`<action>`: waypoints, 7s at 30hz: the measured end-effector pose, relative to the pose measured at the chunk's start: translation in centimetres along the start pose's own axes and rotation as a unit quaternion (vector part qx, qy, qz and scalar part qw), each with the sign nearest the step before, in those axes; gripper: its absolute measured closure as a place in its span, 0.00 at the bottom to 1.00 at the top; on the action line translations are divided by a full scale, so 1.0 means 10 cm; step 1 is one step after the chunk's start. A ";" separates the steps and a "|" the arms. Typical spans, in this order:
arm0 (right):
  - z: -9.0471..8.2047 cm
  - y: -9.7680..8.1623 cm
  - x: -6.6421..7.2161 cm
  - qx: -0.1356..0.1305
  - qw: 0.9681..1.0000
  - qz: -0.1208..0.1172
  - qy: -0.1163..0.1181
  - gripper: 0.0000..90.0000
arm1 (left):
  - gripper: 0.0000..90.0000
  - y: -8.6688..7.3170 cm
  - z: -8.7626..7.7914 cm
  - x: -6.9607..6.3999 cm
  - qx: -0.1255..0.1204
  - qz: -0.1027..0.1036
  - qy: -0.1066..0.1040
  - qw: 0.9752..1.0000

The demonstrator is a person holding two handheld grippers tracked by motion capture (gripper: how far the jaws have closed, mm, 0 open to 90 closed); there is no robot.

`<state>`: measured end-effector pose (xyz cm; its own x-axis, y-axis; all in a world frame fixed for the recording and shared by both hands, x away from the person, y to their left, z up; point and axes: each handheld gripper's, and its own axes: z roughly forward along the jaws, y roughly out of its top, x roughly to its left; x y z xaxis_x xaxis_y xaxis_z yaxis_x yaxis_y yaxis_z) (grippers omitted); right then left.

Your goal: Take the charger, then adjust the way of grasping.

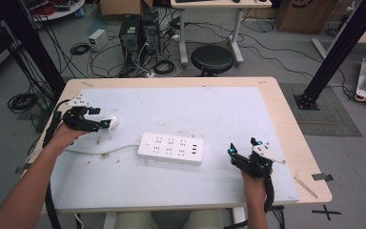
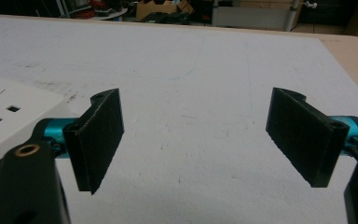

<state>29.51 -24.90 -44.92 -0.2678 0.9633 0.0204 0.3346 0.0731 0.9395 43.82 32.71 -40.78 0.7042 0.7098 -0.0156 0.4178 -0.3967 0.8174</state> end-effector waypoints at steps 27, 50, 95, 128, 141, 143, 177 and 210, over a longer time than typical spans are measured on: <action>0.00 0.00 0.01 0.002 1.000 -0.002 -0.002 0.22 | 0.35 -0.19 0.34 0.15 0.089 -0.039 0.025 0.995; 0.00 0.00 0.00 0.002 1.000 0.002 0.003 0.22 | 0.47 0.04 0.04 -0.06 0.051 -0.053 0.054 0.996; 0.04 0.02 -0.06 0.032 0.996 -0.005 0.084 0.22 | 0.47 0.51 -0.63 -1.77 -0.070 -0.001 0.058 0.996; 0.01 0.02 -0.13 0.028 0.994 0.035 0.102 0.22 | 0.47 0.50 -0.49 -2.13 -0.062 0.093 -0.039 0.993; -0.14 0.11 -0.08 0.037 0.975 0.097 0.197 0.22 | 0.47 0.46 -0.30 -2.36 -0.042 0.155 -0.080 0.984; -0.15 0.13 -0.07 0.038 0.972 0.100 0.208 0.22 | 0.47 0.45 -0.28 -2.39 -0.038 0.165 -0.082 0.982; -0.18 0.38 0.65 0.111 0.893 0.096 0.425 0.22 | 0.47 0.41 0.03 -2.86 -0.013 0.295 -0.104 0.950; 0.09 0.33 0.92 0.212 0.838 0.137 0.483 0.29 | 0.47 0.40 0.18 -3.05 -0.017 0.342 -0.103 0.934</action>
<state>28.92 -15.58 -41.96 -0.6667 0.3144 0.6757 0.7396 0.1669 0.6521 25.00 8.44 -38.09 0.8972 0.1681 0.4084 -0.1858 -0.6952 0.6944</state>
